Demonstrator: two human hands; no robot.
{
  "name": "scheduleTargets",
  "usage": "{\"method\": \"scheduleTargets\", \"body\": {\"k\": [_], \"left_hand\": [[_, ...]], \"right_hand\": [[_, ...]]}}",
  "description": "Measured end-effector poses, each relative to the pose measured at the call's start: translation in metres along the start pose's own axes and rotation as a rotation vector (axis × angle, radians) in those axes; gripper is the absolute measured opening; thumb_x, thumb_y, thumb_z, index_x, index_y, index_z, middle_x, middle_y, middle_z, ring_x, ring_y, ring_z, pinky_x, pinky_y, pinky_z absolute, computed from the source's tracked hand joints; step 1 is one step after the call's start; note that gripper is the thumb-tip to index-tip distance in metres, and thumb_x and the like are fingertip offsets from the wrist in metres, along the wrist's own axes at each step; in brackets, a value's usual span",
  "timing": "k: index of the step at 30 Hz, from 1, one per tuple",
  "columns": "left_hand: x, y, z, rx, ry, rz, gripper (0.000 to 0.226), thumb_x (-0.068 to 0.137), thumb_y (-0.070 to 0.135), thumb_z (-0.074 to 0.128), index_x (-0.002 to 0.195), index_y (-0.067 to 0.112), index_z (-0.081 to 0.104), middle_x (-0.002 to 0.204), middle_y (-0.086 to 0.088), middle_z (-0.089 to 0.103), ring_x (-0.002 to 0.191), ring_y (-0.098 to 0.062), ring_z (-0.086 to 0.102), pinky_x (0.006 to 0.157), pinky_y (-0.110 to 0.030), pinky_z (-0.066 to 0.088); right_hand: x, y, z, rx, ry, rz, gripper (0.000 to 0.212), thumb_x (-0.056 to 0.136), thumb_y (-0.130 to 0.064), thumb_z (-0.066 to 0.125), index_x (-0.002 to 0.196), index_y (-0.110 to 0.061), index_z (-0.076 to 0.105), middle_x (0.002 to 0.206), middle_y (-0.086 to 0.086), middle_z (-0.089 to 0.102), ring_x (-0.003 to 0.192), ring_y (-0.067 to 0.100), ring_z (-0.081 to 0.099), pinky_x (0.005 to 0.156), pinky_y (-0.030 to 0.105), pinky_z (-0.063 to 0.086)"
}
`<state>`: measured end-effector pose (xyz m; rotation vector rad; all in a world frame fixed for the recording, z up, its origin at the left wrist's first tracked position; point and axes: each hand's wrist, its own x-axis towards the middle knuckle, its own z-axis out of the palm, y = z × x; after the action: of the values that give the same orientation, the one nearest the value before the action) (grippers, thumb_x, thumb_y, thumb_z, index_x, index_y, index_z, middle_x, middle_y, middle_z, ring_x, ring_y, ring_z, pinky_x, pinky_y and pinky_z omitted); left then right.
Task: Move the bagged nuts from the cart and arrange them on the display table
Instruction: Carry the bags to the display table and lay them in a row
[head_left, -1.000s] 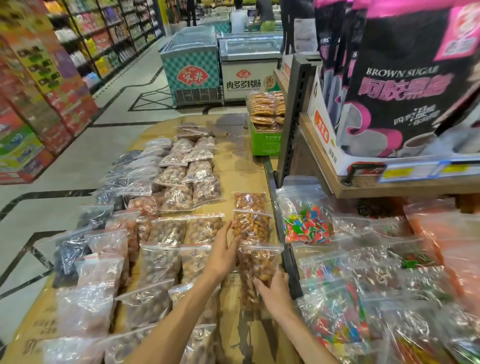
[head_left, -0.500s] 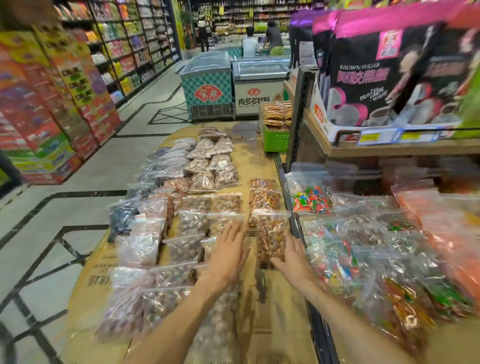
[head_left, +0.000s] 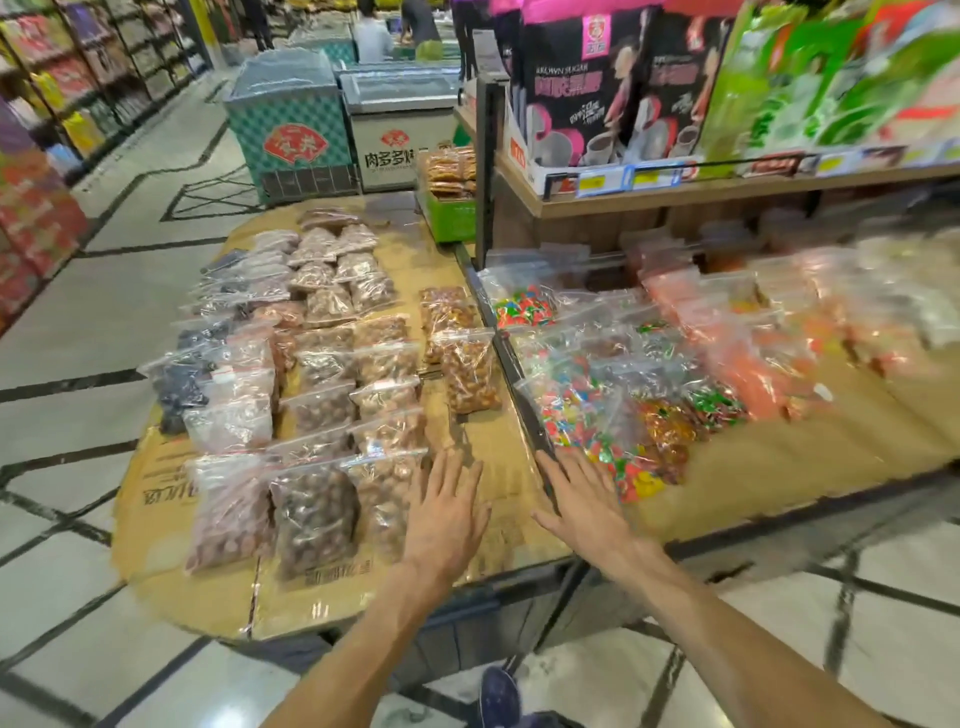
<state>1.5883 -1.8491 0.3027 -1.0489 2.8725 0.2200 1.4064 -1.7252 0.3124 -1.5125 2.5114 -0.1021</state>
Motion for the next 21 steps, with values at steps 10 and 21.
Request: {"method": "scheduleTargets", "body": {"k": [10, 21], "left_hand": [[-0.078, 0.108, 0.032, 0.058, -0.009, 0.243, 0.067, 0.098, 0.053, 0.034, 0.14, 0.014, 0.068, 0.145, -0.014, 0.065, 0.137, -0.037, 0.06, 0.106, -0.066, 0.051], [-0.089, 0.326, 0.069, 0.117, -0.07, 0.477, 0.073, 0.102, 0.057, 0.016, 0.159, 0.023, 0.047, 0.168, -0.006, 0.037, 0.158, -0.031, 0.03, 0.128, -0.059, 0.013]], "right_hand": [[-0.162, 0.065, 0.004, -0.004, -0.035, 0.238, 0.091, 0.099, -0.07, 0.049, 0.17, -0.025, 0.013, 0.176, 0.005, 0.019, 0.163, 0.027, 0.013, 0.13, 0.055, 0.011], [-0.31, 0.247, 0.039, 0.082, 0.034, 0.549, 0.081, 0.081, -0.074, 0.058, 0.142, -0.022, 0.066, 0.142, 0.013, 0.067, 0.135, 0.038, 0.061, 0.106, 0.064, 0.049]]}}
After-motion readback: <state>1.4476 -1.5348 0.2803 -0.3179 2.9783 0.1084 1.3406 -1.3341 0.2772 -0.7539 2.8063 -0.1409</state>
